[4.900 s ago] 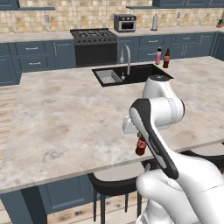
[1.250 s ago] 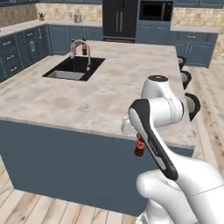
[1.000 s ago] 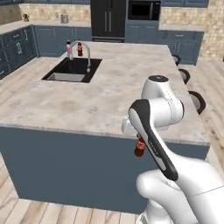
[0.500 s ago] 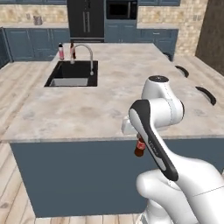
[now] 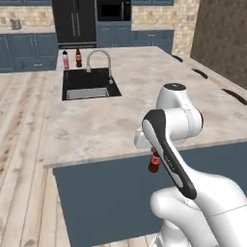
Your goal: Place the large bottle from the dining counter next to the other large bottle outside the sink, and place the small bottle from the dining counter next to the other small bottle inside the sink.
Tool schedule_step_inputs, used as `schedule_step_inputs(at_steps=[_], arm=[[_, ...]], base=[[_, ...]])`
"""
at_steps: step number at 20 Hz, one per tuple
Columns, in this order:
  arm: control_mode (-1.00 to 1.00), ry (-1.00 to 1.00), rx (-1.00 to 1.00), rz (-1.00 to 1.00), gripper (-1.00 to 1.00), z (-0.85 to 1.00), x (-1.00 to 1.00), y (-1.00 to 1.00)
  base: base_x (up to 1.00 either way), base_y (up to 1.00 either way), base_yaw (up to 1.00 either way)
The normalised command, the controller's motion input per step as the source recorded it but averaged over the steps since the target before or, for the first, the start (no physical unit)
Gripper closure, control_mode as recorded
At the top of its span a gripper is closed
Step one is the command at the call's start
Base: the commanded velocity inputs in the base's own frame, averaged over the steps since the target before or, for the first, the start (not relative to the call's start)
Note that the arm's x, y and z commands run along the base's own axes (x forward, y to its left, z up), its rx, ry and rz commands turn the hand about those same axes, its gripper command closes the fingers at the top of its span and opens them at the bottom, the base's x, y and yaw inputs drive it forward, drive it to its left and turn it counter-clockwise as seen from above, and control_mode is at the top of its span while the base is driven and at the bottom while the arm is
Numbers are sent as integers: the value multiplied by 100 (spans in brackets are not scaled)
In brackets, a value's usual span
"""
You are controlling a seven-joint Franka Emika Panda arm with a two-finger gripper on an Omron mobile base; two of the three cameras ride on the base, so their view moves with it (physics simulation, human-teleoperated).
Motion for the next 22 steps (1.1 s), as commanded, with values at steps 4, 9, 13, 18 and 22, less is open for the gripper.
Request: schedule_step_inputs(at_steps=[4, 9, 13, 18, 22], arm=[[100, 0, 0, 0, 100, 0, 0, 0], [100, 0, 0, 0, 100, 0, 0, 0], [100, 0, 0, 0, 100, 0, 0, 0], [100, 0, 0, 0, 100, 0, 0, 0], [100, 0, 0, 0, 100, 0, 0, 0]], base=[[0, 100, -32], [0, 100, -31], [0, 100, -31], [10, 100, -32], [37, 100, -36]])
